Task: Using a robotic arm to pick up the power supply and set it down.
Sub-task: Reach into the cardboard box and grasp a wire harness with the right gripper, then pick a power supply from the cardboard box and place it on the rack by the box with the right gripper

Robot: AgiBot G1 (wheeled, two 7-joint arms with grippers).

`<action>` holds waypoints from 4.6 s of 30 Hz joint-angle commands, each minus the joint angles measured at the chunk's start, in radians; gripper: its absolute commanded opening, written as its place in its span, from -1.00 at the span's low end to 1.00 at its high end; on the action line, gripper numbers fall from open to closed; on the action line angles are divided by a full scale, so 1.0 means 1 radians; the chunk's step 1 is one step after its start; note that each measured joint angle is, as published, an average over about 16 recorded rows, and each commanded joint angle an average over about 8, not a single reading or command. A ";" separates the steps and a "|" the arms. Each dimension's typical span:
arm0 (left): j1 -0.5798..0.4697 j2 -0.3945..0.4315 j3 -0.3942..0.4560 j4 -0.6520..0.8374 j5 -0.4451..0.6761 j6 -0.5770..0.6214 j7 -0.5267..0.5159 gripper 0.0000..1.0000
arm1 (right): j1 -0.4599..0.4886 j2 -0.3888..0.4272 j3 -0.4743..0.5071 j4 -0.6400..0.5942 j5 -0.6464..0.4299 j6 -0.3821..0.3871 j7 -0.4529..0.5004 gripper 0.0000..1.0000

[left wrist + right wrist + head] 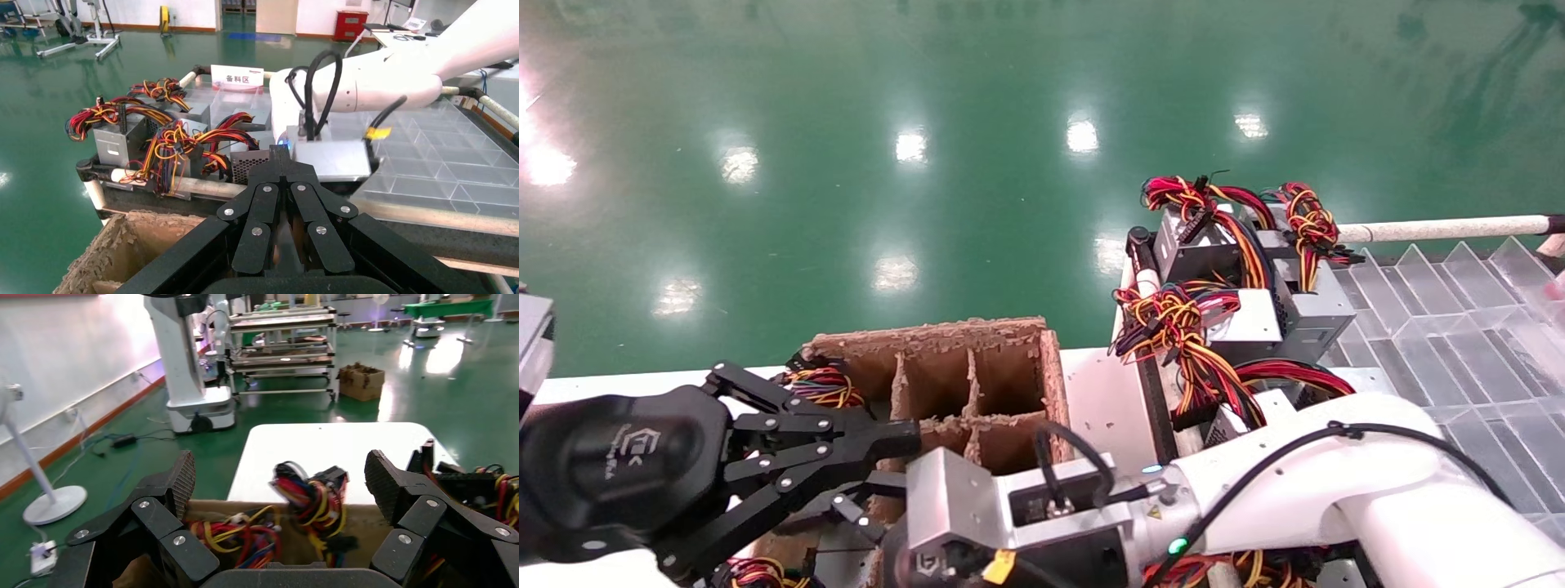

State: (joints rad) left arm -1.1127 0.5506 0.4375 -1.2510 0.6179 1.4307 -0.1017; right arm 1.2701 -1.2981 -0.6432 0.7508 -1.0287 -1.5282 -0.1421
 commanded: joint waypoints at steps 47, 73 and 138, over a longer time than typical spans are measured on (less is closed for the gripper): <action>0.000 0.000 0.000 0.000 0.000 0.000 0.000 -1.00 | 0.102 -0.057 -0.357 -0.124 0.189 0.189 -0.138 -1.00; 0.000 0.000 0.000 0.000 0.000 0.000 0.000 -1.00 | 0.180 0.004 -0.391 -0.062 0.298 0.116 -0.188 -1.00; 0.000 0.000 0.000 0.000 0.000 0.000 0.000 -1.00 | 0.403 0.731 -0.133 0.608 0.479 0.086 0.137 -1.00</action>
State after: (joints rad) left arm -1.1128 0.5505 0.4377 -1.2510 0.6177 1.4306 -0.1016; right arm 1.6732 -0.5714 -0.7752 1.3583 -0.5517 -1.4397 -0.0104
